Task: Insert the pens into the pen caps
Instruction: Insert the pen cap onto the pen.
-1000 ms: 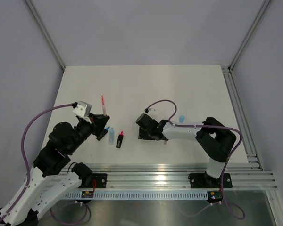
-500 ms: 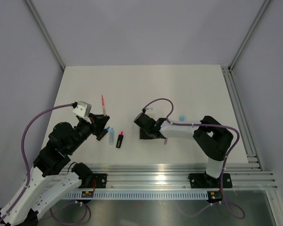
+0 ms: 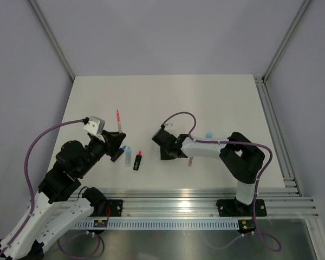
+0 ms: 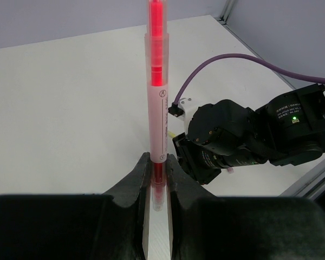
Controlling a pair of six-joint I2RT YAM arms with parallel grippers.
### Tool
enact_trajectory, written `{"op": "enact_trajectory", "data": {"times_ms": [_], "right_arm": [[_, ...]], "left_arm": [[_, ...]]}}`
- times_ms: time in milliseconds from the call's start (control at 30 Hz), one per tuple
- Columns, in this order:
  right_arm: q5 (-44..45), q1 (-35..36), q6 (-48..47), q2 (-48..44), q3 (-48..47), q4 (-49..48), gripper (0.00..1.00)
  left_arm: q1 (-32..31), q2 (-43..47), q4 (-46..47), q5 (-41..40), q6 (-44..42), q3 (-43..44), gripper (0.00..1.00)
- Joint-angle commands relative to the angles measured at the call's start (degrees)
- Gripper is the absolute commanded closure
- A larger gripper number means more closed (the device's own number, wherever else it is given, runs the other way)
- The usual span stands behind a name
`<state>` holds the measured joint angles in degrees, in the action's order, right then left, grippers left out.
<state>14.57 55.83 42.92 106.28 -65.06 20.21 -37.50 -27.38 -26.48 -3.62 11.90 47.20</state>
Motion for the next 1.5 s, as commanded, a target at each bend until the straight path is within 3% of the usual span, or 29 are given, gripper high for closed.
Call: {"op": "enact_trajectory", "data": {"times_ms": [0,533,800,1167,1467], "right_arm": [[2.4,0.3,-2.0,0.9,-1.9,1.6,0.72],[3.3,3.1,-9.7,3.6,-4.8,3.9,0.81],[2.9,3.2,-8.9,3.6,-4.9,4.9,0.71],[2.6,3.8,-7.7,3.0,-5.3,7.9,0.66],[2.3,3.8,-6.5,3.6,-5.7,10.3,0.72]], "left_arm": [[0.2,0.2,2.6,1.1,0.1,-0.2,1.0],[0.2,0.1,2.5,1.1,0.1,-0.3,1.0],[0.2,0.0,2.5,1.1,0.1,-0.3,1.0],[0.2,0.1,2.6,1.2,0.1,-0.3,1.0],[0.2,0.1,2.6,1.3,0.1,-0.3,1.0]]}}
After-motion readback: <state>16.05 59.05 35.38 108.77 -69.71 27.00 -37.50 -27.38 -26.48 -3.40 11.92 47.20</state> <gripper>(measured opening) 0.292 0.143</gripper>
